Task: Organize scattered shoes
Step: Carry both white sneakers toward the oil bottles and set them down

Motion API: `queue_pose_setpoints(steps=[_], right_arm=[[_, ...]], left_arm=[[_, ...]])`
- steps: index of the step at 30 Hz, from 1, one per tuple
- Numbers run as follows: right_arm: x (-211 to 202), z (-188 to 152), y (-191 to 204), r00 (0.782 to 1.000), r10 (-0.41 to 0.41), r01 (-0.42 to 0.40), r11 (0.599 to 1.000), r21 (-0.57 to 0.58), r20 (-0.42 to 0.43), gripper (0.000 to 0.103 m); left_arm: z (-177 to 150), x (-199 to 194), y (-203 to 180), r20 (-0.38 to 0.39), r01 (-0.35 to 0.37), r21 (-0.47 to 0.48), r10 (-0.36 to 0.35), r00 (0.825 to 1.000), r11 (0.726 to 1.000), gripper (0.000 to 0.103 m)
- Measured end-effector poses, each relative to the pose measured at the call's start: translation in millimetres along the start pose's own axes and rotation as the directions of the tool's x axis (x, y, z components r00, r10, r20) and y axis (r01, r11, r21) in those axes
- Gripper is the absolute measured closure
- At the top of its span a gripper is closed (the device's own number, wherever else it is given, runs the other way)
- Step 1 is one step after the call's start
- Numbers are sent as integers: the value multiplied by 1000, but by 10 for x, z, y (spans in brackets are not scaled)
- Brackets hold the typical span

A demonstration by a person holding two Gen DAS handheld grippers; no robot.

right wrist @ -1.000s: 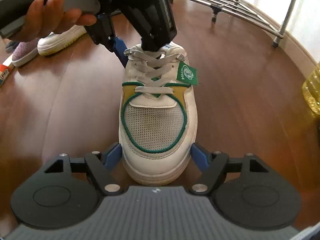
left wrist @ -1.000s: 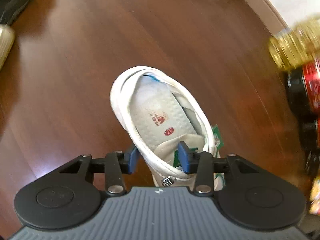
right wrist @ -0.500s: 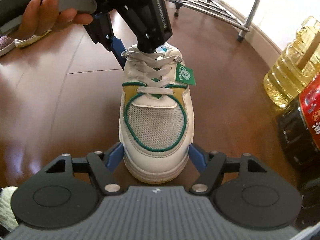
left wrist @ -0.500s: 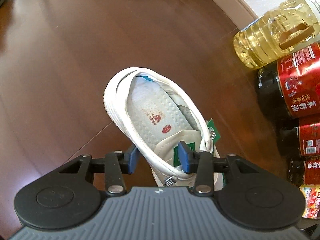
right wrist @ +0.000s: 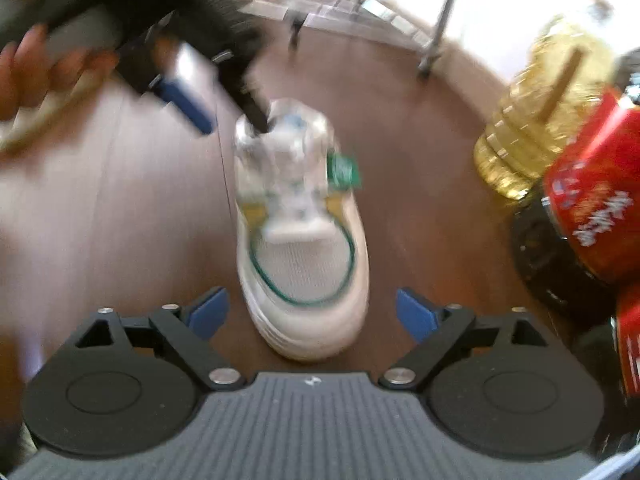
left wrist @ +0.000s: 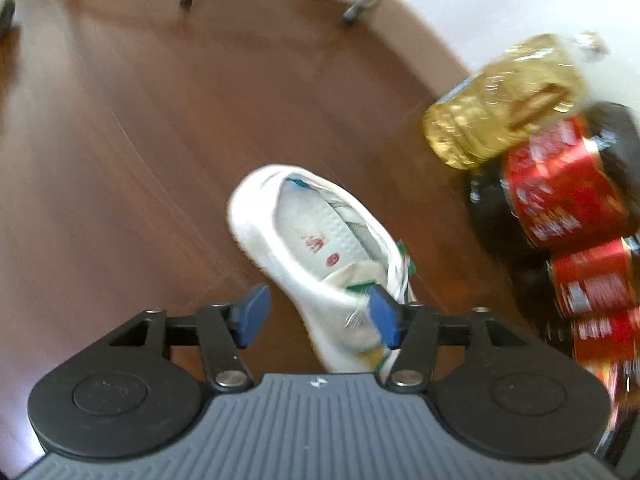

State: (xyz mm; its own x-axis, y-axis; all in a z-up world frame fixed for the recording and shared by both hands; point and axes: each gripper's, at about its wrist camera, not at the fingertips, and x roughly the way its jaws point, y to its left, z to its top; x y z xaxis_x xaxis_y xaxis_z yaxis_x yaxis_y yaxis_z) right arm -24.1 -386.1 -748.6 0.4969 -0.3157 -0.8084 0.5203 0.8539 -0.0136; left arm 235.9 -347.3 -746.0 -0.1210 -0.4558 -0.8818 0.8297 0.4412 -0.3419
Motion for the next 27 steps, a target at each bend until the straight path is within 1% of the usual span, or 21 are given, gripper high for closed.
queue_pose_setpoints(steps=[1,2,3,4,5,6,7,9,10,11,12,14,16,18,20,21,22,23,25,26,27], right_arm=[[-85,62,66,998,59,-61,997,54,34,10],[-111,103,124,993,106,-110,990,83,54,9],[-108,166,206,984,164,-172,979,112,72,9],[-66,226,280,975,210,-218,968,127,75,9],[9,297,385,962,262,-270,952,142,74,9],[122,369,514,948,310,-317,936,154,65,9],[198,414,594,943,327,-332,930,161,57,9],[448,567,826,930,366,-366,911,189,39,9],[534,618,887,926,377,-375,904,204,29,9],[649,688,977,921,390,-382,895,229,12,9],[750,748,1072,917,399,-386,886,257,0,9],[897,848,1239,915,402,-377,880,290,-29,9],[1020,927,1354,921,388,-356,882,309,-47,9],[1125,981,1442,935,350,-317,894,316,-52,9],[1207,1012,1416,950,308,-272,899,343,-53,9],[1224,1008,1365,961,272,-234,898,372,-50,9],[1207,1001,1298,971,237,-203,897,393,-40,9],[1190,995,1232,979,202,-171,894,414,-31,9],[1130,996,1100,990,140,-123,887,445,-7,9],[1054,1000,970,996,92,-90,879,469,18,9],[1020,995,919,996,79,-82,874,479,26,9]], left_arm=[[-86,-133,128,6,-57,68,57,998,996,38],[-153,-234,296,5,-132,123,133,991,984,38],[-203,-321,477,2,-208,171,211,977,963,38],[-238,-433,705,10,-289,199,293,956,936,38],[-229,-554,971,20,-374,190,377,926,908,38],[-177,-674,1247,32,-434,139,434,900,890,40],[-111,-798,1525,43,-477,71,475,879,876,40],[22,-1012,2057,52,-548,-61,551,833,834,40],[71,-1055,2240,47,-562,-100,568,822,821,40],[112,-1081,2388,42,-567,-126,576,817,814,40],[161,-1093,2593,29,-566,-148,575,818,811,40],[213,-1005,2900,-22,-574,-153,578,816,805,41],[232,-912,3159,-74,-582,-147,578,813,800,47],[231,-767,3310,-116,-574,-125,563,818,809,53],[205,-652,3366,-134,-564,-90,551,824,821,55],[187,-582,3374,-135,-563,-57,553,822,824,64],[183,-528,3350,-128,-565,-28,557,820,825,77],[176,-519,3326,-126,-561,-38,553,823,827,93],[139,-541,3297,-129,-552,-98,539,832,828,95],[103,-568,3298,-145,-534,-154,516,844,831,95],[63,-603,3306,-163,-506,-220,480,862,834,95]])
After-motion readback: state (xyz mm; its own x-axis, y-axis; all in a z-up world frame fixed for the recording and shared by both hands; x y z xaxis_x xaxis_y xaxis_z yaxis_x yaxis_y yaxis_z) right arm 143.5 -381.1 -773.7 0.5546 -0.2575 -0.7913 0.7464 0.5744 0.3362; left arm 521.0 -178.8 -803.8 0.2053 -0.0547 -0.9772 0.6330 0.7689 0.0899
